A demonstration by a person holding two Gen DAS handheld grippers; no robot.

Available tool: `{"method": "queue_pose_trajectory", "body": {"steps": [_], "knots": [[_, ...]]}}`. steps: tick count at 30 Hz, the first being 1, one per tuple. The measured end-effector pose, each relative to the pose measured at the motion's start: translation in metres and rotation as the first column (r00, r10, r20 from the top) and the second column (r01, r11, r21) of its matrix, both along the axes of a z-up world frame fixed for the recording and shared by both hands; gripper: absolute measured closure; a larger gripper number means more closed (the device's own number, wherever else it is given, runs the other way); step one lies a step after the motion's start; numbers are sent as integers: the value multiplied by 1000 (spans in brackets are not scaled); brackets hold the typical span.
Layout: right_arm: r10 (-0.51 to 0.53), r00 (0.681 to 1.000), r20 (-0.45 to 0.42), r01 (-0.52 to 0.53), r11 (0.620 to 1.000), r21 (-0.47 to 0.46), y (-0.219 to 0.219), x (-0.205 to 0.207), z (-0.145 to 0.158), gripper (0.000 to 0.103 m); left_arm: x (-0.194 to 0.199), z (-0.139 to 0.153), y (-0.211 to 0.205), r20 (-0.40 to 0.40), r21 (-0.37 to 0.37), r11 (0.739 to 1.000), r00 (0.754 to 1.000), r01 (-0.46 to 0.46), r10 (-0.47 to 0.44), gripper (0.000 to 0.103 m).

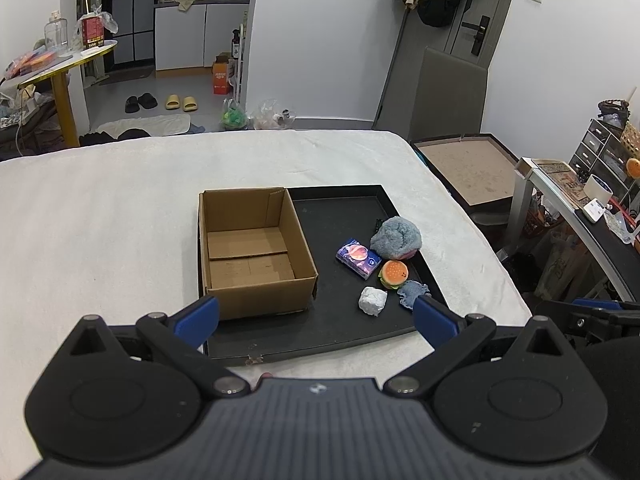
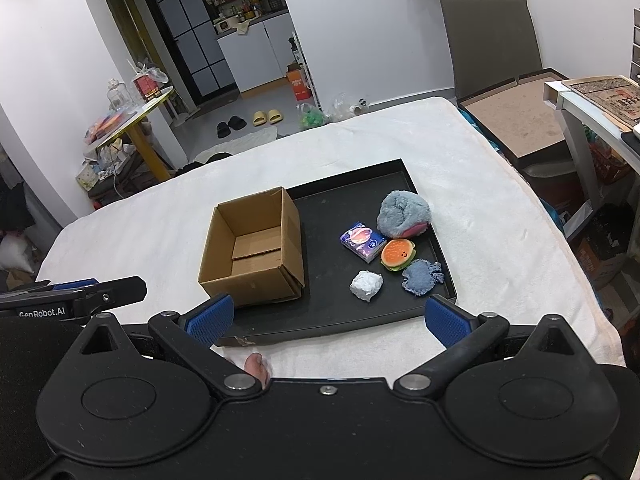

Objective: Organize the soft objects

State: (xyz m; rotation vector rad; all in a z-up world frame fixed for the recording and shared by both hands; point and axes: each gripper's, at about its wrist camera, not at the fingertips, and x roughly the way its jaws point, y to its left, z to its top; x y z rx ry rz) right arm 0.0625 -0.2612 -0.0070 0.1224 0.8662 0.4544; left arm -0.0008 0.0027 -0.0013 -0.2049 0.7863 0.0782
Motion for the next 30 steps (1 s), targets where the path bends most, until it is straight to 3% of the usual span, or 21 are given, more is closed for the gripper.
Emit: {"method": "queue_pose_trajectory", "body": {"steps": [30], "knots": [[0, 1000, -10, 0, 1000, -3, 1, 3, 1, 0, -1, 0, 3, -1, 1, 1000, 1000, -1, 1, 1]]}}
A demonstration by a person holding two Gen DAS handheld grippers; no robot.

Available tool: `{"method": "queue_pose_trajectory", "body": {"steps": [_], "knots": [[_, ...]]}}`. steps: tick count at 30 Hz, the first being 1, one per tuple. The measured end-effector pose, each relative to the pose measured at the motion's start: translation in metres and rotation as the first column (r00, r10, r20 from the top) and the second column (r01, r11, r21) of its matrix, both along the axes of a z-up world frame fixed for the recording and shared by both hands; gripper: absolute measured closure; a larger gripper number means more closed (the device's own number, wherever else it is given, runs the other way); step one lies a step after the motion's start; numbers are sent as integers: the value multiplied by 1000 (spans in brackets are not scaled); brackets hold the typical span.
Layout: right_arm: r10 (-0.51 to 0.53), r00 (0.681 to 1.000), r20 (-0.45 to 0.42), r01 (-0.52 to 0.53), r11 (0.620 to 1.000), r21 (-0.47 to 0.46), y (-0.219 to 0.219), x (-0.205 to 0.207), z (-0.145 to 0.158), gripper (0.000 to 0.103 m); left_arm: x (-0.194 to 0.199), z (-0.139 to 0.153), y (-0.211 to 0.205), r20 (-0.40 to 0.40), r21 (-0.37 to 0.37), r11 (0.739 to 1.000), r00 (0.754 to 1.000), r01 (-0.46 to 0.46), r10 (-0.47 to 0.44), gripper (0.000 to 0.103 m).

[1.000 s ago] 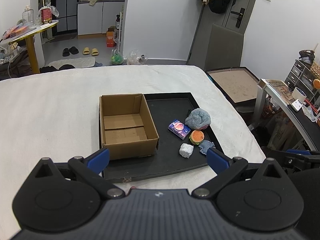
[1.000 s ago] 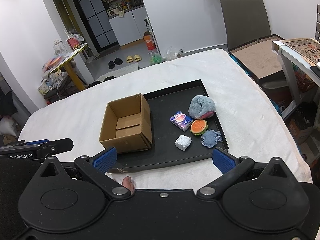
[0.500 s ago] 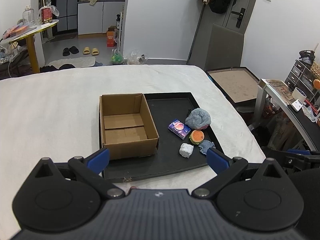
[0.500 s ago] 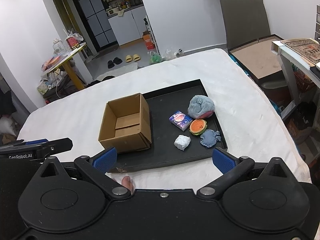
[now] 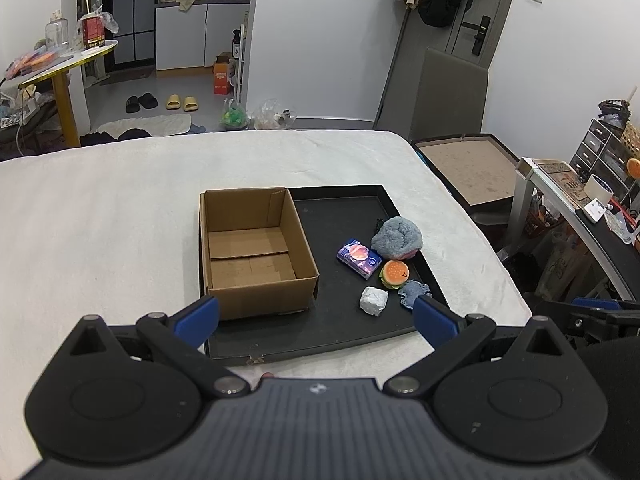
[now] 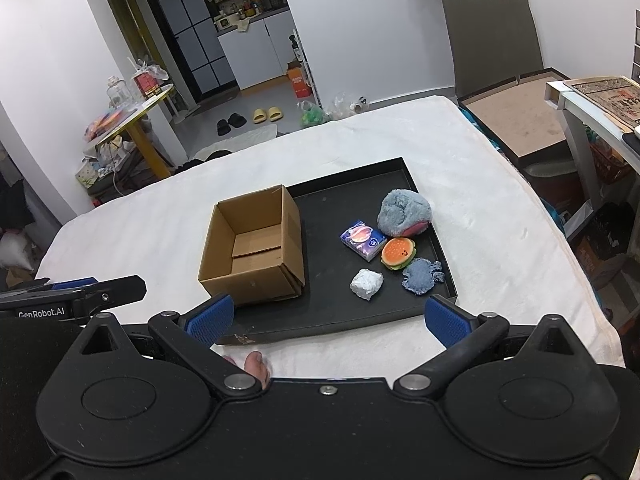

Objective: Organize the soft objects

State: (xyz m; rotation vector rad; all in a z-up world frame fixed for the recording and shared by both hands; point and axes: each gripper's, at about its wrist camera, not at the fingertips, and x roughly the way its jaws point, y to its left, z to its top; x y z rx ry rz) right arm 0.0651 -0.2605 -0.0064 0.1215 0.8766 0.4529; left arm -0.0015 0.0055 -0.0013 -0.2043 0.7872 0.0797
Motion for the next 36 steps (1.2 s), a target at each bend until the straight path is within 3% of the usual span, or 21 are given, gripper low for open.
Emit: {"method": "queue_pose_trajectory", "body": {"steps": [20, 25, 36], "knots": [[22, 999, -28, -22, 1000, -7, 3, 16, -14, 0, 9, -9, 28, -8, -23, 999, 1000, -26, 26, 1], [20, 999, -48, -21, 1000, -22, 3, 27, -27, 0, 15, -15, 45, -7, -59, 996, 998, -63, 62, 1], [31, 997, -67, -34, 999, -39, 2, 48, -53, 0, 32, -36, 69, -25, -41, 990, 990, -137, 136, 1]]}}
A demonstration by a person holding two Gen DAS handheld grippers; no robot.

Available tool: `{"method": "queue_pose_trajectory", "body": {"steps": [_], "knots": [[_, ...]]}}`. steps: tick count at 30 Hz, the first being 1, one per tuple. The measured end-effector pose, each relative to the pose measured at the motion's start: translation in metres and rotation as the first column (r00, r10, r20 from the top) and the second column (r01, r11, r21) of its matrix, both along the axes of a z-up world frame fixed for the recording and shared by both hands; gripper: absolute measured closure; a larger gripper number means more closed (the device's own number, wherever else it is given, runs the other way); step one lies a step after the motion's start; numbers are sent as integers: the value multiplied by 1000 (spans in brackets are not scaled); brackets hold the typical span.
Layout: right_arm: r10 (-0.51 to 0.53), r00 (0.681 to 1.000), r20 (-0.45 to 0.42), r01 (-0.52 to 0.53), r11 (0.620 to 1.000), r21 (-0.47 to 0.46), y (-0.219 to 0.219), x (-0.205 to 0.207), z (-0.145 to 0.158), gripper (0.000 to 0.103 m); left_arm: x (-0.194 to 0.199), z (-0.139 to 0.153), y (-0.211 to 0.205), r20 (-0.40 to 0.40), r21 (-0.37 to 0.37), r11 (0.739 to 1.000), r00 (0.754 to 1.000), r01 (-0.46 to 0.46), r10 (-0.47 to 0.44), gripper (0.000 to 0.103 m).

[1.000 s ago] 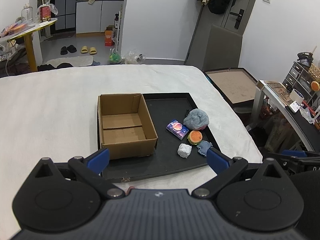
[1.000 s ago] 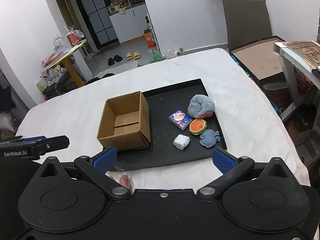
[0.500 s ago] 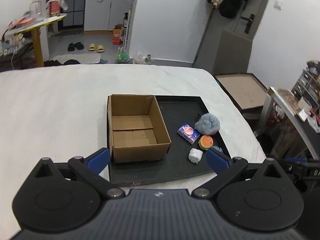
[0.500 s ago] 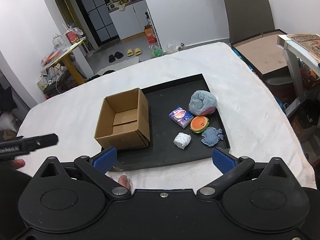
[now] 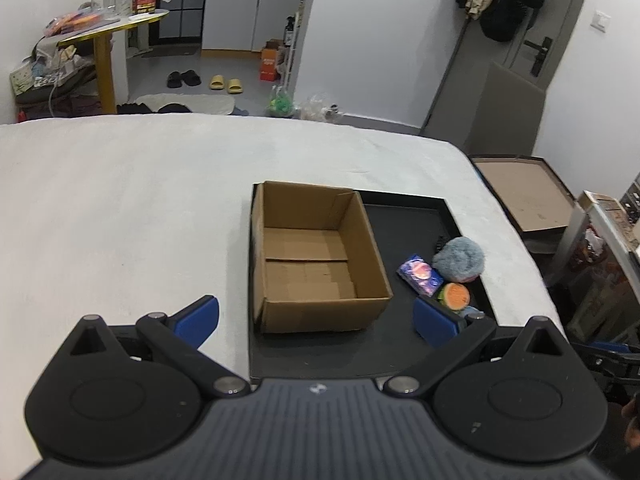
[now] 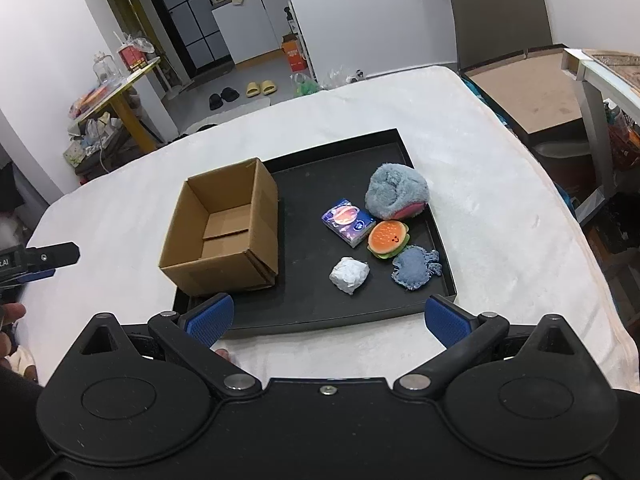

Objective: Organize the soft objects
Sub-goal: 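Move the right gripper down onto the blue denim octopus plush and close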

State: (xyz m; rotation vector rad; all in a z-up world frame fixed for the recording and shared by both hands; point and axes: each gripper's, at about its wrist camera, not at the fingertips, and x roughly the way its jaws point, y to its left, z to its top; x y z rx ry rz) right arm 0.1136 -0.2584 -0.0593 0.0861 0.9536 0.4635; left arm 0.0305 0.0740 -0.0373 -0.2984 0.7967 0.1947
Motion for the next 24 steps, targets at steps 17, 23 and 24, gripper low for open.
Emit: {"method": "queue_pose_trajectory", "body": {"steps": [17, 23, 24], "knots": [[-11, 999, -40, 9, 999, -52, 5, 50, -51, 0, 37, -39, 33, -67, 10, 1000, 997, -30, 30, 1], [-24, 999, -46, 21, 997, -71, 20, 68, -68, 10, 49, -57, 47, -93, 20, 999, 995, -46, 47, 3], [-23, 998, -51, 19, 997, -75, 22, 70, -71, 16, 51, -61, 50, -89, 15, 999, 995, -46, 47, 3]]}}
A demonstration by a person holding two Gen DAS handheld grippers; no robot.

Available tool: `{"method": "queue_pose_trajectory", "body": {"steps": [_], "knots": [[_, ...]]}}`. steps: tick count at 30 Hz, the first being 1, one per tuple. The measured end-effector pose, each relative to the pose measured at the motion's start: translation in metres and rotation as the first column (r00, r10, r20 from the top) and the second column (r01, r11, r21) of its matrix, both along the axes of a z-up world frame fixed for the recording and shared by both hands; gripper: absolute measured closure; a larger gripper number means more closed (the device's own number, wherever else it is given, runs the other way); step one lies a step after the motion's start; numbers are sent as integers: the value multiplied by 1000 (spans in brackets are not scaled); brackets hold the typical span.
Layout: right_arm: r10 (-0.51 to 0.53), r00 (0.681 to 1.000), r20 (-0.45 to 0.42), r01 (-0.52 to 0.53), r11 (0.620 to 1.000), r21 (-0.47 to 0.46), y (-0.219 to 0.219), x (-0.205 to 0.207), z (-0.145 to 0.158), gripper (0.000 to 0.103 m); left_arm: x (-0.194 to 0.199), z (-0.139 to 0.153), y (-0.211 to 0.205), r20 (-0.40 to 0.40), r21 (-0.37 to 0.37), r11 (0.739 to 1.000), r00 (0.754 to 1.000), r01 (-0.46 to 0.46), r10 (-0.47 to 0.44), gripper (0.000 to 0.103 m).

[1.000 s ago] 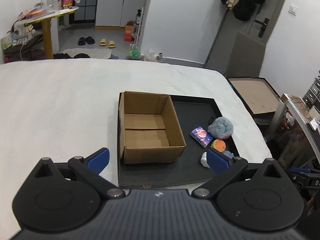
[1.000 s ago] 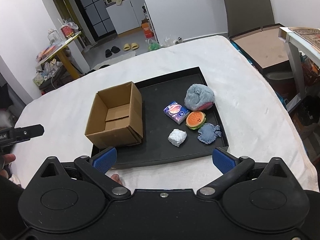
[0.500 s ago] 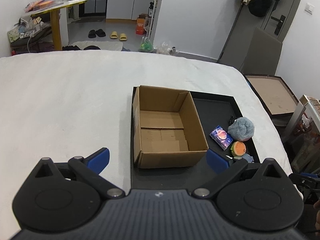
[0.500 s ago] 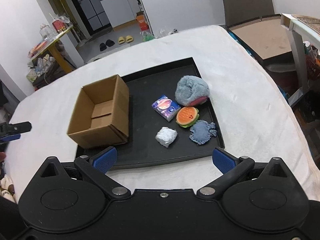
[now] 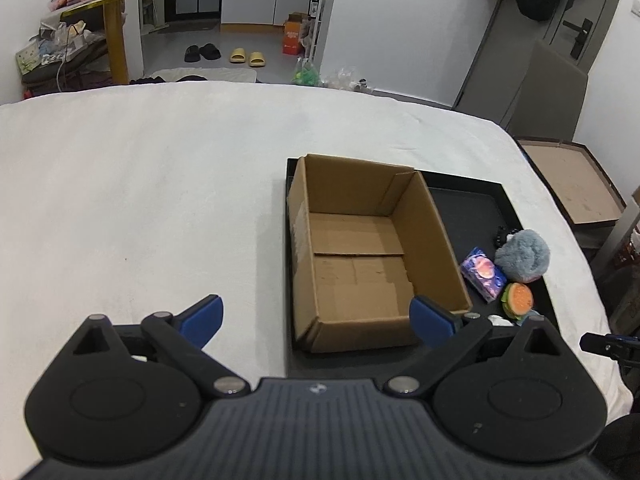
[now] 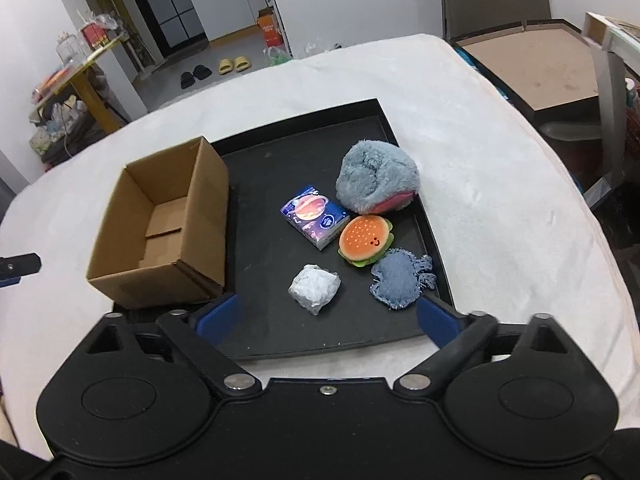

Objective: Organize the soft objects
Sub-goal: 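Move the right gripper down onto the blue denim octopus plush and close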

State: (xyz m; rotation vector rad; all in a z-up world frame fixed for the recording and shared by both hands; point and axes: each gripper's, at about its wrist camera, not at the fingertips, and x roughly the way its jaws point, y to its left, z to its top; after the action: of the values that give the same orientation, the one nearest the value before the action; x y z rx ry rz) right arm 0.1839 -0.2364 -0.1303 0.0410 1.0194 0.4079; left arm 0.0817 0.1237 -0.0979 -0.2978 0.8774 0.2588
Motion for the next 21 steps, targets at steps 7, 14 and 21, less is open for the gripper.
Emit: {"method": "queue_pose_trajectory", "body": {"steps": [7, 14, 21], "knots": [[-31, 998, -46, 30, 999, -29, 12, 23, -30, 34, 19, -23, 14, -20, -3, 1000, 1000, -1, 1, 11], [-49, 997, -64, 42, 994, -101, 24, 39, -56, 41, 42, -49, 23, -40, -31, 999, 999, 16, -17, 21], [-93, 994, -61, 80, 979, -186, 28, 60, -82, 47, 63, -74, 29, -60, -63, 998, 998, 12, -16, 37]]}}
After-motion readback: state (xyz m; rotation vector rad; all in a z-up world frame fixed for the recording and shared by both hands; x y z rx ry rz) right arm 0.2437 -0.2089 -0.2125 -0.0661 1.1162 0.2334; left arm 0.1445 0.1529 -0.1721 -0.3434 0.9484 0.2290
